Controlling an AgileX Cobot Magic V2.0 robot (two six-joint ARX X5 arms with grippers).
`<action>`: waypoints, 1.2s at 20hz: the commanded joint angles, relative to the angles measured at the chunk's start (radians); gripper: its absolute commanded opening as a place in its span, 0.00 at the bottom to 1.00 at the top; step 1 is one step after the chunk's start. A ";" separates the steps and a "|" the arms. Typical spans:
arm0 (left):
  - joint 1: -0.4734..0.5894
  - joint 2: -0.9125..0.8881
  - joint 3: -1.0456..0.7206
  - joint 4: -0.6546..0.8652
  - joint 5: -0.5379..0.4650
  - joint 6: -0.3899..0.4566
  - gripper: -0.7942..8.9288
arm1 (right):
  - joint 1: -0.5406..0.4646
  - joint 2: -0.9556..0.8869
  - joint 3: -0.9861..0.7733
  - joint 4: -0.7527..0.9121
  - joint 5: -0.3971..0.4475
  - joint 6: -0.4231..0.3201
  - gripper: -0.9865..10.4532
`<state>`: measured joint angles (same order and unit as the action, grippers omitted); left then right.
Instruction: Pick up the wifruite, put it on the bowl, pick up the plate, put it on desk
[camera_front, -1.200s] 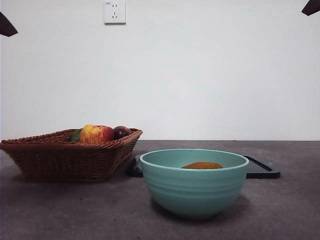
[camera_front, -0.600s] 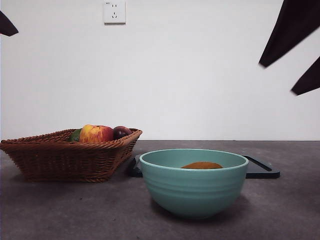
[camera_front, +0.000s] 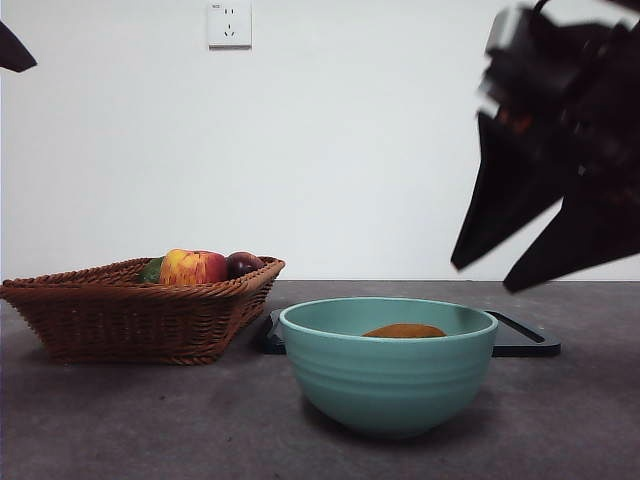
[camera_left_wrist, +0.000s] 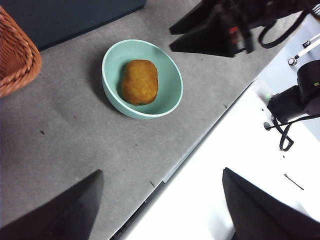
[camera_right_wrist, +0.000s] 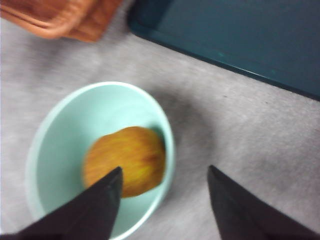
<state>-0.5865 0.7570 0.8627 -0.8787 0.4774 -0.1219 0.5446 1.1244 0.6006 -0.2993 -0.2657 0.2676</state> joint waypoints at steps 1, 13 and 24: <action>-0.004 0.003 0.008 0.012 0.005 0.005 0.47 | 0.010 0.062 0.007 0.044 0.006 0.010 0.29; -0.004 0.003 0.008 0.012 0.005 0.005 0.47 | 0.030 0.182 0.007 0.146 0.031 0.010 0.11; -0.004 0.003 0.008 0.012 0.005 0.009 0.47 | 0.027 0.160 0.084 0.113 0.007 0.007 0.10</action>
<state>-0.5865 0.7570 0.8627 -0.8787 0.4774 -0.1215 0.5671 1.2831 0.6628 -0.1974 -0.2562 0.2695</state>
